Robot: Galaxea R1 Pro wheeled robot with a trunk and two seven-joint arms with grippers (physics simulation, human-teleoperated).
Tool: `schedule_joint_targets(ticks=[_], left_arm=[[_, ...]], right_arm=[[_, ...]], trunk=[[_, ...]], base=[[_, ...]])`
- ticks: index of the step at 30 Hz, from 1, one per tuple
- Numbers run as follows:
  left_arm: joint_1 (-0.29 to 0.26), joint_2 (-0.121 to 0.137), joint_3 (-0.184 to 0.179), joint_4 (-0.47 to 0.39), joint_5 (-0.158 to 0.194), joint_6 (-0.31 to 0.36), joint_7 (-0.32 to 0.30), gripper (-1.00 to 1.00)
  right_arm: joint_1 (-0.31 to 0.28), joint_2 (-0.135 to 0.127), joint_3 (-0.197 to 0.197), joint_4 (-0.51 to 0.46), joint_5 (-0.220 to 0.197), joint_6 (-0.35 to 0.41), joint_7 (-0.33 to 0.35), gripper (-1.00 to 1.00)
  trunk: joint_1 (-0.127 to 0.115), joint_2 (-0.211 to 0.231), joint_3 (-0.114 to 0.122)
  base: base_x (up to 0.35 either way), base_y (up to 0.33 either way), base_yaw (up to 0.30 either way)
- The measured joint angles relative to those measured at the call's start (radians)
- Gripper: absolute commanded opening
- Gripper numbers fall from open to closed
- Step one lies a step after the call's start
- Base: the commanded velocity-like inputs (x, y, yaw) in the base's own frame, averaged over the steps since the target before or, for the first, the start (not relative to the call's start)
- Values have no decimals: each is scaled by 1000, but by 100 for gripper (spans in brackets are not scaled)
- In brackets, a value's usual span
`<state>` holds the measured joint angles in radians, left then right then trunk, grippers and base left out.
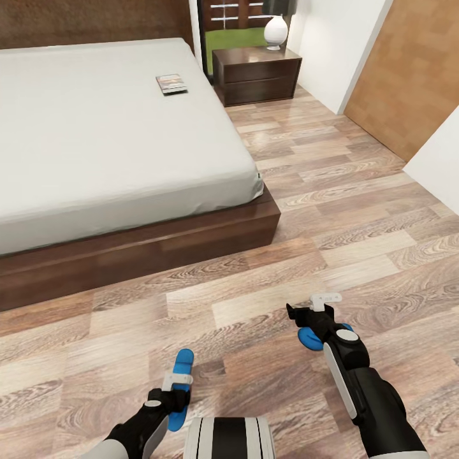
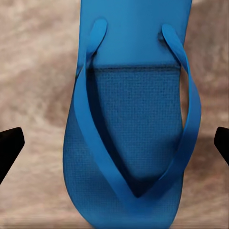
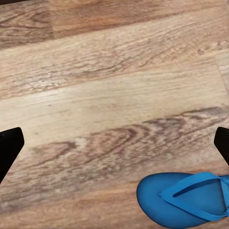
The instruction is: In the bedroom, move the book from the bed onto either nightstand, and place the two sandals side by side next to the bed.
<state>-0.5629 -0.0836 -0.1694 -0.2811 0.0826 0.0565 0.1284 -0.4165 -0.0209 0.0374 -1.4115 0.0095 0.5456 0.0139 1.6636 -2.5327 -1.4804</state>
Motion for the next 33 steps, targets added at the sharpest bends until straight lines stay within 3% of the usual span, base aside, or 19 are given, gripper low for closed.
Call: schedule_joint_targets(ticks=[5, 9, 33], left_arm=[[0, -1, 0, 3, 0, 0, 0, 100], [0, -1, 0, 4, 1, -1, 0, 100], [0, -3, -1, -7, 1, -17, 0, 100]], right_arm=[[0, 0, 0, 0, 0, 0, 0, 100], [0, 0, 0, 0, 0, 1, 0, 100], [1, 0, 1, 2, 1, 1, 0, 100]], trunk=[[0, 0, 0], [2, -1, -15], [2, -1, -15]], base=[[0, 0, 0], [0, 0, 0], [0, 0, 0]])
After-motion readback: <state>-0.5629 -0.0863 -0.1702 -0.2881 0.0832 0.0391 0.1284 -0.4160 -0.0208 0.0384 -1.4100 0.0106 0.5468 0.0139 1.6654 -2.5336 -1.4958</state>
